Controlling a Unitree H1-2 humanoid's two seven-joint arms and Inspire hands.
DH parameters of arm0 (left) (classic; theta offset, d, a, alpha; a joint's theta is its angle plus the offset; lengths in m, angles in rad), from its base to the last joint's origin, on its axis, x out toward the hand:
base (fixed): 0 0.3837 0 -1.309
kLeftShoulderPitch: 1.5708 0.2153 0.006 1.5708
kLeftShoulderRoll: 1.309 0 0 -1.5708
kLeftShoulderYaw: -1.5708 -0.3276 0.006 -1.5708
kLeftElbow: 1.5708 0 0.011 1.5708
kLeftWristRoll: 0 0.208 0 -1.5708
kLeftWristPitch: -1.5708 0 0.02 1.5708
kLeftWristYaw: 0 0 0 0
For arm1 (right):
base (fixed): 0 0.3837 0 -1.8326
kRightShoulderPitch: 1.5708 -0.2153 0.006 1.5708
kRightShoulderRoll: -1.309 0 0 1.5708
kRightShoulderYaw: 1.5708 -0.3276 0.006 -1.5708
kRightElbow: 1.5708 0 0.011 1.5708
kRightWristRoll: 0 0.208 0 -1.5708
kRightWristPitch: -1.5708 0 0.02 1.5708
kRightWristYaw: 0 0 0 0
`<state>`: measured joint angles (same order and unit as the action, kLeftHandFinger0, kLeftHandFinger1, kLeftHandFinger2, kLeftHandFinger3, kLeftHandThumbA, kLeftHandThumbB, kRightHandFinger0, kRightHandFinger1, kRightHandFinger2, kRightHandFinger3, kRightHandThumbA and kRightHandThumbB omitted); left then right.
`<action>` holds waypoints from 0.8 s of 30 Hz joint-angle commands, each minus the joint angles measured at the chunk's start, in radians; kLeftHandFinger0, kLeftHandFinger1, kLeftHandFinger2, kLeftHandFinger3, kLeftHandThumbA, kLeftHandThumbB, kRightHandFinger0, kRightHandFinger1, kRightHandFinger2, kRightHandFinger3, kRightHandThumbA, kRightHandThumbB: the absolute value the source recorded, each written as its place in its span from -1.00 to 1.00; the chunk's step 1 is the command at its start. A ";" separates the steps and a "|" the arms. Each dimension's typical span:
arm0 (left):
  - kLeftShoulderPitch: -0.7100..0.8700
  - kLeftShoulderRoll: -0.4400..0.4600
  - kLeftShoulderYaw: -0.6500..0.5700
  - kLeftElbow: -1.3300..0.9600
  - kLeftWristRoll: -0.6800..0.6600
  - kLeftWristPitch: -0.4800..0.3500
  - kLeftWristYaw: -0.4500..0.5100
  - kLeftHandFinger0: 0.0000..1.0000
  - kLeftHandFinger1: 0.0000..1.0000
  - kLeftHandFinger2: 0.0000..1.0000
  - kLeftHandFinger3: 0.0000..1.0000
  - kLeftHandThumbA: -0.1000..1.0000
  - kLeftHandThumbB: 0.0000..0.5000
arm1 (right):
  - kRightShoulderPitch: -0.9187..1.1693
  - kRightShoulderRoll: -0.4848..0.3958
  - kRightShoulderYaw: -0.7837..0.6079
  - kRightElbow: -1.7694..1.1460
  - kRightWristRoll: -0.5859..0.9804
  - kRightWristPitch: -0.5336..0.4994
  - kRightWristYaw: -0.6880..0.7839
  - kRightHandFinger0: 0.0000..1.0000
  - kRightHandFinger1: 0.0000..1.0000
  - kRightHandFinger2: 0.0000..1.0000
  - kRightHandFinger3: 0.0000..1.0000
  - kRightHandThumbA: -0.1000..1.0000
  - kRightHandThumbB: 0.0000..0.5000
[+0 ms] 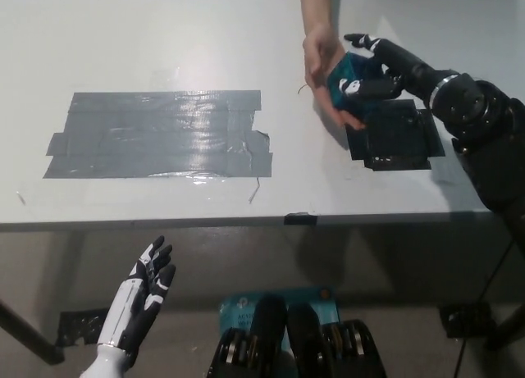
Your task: A person hands a rubik's cube to the robot and rhe robot picks it up with its right hand and places it on the black spot on the desk infron tof it
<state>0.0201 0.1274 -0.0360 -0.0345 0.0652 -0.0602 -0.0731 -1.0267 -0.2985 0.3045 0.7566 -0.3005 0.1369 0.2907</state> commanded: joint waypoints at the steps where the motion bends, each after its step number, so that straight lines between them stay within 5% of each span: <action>1: -0.007 0.009 0.010 -0.011 -0.007 -0.023 0.000 1.00 1.00 1.00 1.00 0.68 -0.64 | -0.017 -0.012 -0.073 -0.113 -0.019 0.007 -0.130 -0.27 0.62 1.00 1.00 -1.00 -0.52; 6: -0.010 0.017 0.008 -0.008 0.004 -0.027 -0.001 0.94 1.00 1.00 1.00 0.73 -0.70 | -0.012 0.000 -0.146 -0.157 -0.016 -0.039 -0.220 -0.31 0.63 1.00 1.00 -1.00 -0.65; 11: -0.008 0.016 0.006 -0.014 0.003 -0.022 -0.003 0.90 1.00 1.00 1.00 0.74 -0.75 | -0.013 -0.003 -0.197 -0.158 -0.012 -0.107 -0.293 -0.27 0.52 1.00 1.00 -1.00 -0.56; 19: -0.012 0.017 0.007 -0.013 -0.001 -0.022 -0.005 0.88 1.00 1.00 1.00 0.73 -0.75 | -0.004 -0.027 -0.203 -0.085 -0.052 -0.139 -0.345 -0.72 0.16 0.96 1.00 -1.00 -0.46; 24: -0.013 0.018 0.006 -0.013 0.002 -0.024 -0.003 0.83 1.00 1.00 1.00 0.75 -0.74 | 0.026 -0.021 -0.168 -0.007 -0.075 -0.122 -0.348 -0.72 0.31 1.00 1.00 -1.00 -0.48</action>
<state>0.0191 0.1323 -0.0365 -0.0337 0.0675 -0.0608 -0.0731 -0.9905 -0.2986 0.1207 0.7276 -0.3416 0.0557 -0.0054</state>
